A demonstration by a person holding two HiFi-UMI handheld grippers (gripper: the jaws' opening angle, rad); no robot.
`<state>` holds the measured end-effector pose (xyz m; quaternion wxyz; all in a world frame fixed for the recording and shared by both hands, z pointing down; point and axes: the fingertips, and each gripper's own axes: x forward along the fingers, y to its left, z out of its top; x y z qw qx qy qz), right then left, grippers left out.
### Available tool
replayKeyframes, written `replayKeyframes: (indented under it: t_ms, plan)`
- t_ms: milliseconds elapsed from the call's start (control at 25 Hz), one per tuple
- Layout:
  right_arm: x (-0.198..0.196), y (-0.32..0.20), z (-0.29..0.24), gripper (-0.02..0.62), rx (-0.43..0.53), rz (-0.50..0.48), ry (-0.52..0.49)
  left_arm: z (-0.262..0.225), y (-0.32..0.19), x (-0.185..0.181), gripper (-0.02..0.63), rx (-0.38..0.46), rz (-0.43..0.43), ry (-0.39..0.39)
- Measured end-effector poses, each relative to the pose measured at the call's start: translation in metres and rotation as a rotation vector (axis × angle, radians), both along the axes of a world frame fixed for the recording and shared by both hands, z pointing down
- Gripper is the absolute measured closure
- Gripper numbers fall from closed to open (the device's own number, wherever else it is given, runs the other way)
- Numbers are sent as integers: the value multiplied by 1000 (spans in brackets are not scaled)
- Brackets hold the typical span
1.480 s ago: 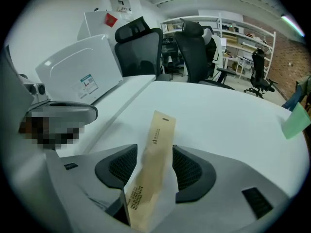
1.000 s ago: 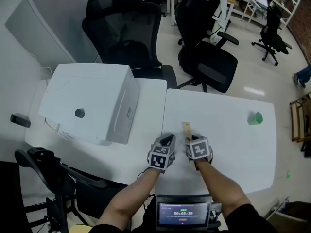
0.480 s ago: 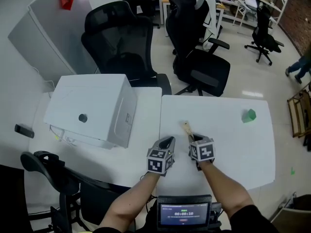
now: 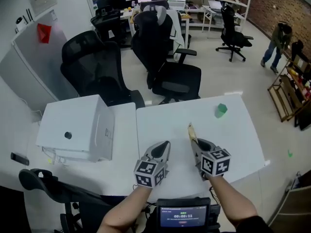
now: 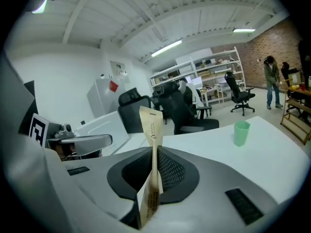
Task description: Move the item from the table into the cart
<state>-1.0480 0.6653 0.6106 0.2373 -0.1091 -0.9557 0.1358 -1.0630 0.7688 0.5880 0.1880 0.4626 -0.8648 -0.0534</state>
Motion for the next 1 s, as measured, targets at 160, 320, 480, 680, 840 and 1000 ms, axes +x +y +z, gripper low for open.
replayKeyframes:
  t_ms: [160, 320, 480, 680, 840, 1000]
  plan:
    - [76, -90, -54, 591, -17, 78, -102, -53, -86, 68, 596, 68, 96, -54]
    - [163, -187, -111, 591, -20, 142, -201, -97, -181, 149, 600, 114, 192, -93]
    - [248, -278, -147, 591, -14, 220, -274, -121, -276, 225, 601, 141, 290, -118]
    - [341, -365, -171, 591, 14, 353, -339, -144, -374, 310, 600, 186, 459, -131]
    - [401, -413, -191, 591, 39, 482, -365, -167, -427, 361, 601, 219, 601, -140]
    - [454, -451, -206, 591, 98, 626, -390, -175, -471, 386, 601, 249, 691, -134]
